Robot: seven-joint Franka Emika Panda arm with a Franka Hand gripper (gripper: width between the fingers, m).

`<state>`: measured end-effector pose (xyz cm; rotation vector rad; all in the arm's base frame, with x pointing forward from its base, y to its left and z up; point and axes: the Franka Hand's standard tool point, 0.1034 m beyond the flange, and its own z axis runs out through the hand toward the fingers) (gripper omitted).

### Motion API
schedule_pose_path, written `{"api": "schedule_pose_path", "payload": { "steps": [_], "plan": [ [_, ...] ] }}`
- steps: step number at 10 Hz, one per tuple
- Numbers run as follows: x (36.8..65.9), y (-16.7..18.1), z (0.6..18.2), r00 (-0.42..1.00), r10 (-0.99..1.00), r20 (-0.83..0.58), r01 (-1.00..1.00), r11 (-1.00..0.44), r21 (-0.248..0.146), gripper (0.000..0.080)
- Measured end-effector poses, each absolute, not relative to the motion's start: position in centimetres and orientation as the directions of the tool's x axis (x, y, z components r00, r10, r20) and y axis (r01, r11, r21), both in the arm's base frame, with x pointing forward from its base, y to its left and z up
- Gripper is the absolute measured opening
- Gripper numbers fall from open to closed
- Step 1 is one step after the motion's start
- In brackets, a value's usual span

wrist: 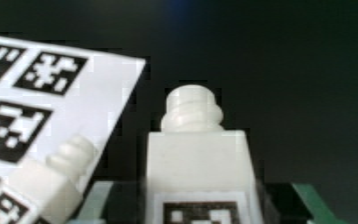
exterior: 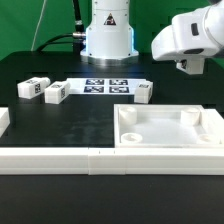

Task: Assemble one leg

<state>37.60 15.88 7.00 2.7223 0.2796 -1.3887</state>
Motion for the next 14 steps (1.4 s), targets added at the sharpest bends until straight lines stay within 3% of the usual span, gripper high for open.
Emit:
{"api": "schedule_pose_path", "payload": {
  "steps": [2, 3, 5, 9, 13, 14],
  "plan": [
    [37.6, 15.9, 6.9, 0.581, 0.130, -0.803, 0.193, -0.981, -0.018, 0.0288],
    [38.6, 16.2, 6.4, 0.661, 0.141, -0.737, 0.187, -0.982, -0.021, 0.0288],
    [38.5, 16.1, 6.7, 0.791, 0.157, -0.591, 0.182, -0.983, -0.017, 0.0288],
    [41.6, 16.3, 7.6, 0.944, 0.189, -0.269, 0.185, -0.982, -0.040, 0.0288],
    [42.2, 16.3, 8.4, 0.977, 0.180, 0.117, 0.189, -0.979, -0.071, 0.0288],
    [41.4, 16.3, 8.0, 0.971, 0.180, 0.157, 0.194, -0.978, -0.076, 0.0288]
  ]
}}
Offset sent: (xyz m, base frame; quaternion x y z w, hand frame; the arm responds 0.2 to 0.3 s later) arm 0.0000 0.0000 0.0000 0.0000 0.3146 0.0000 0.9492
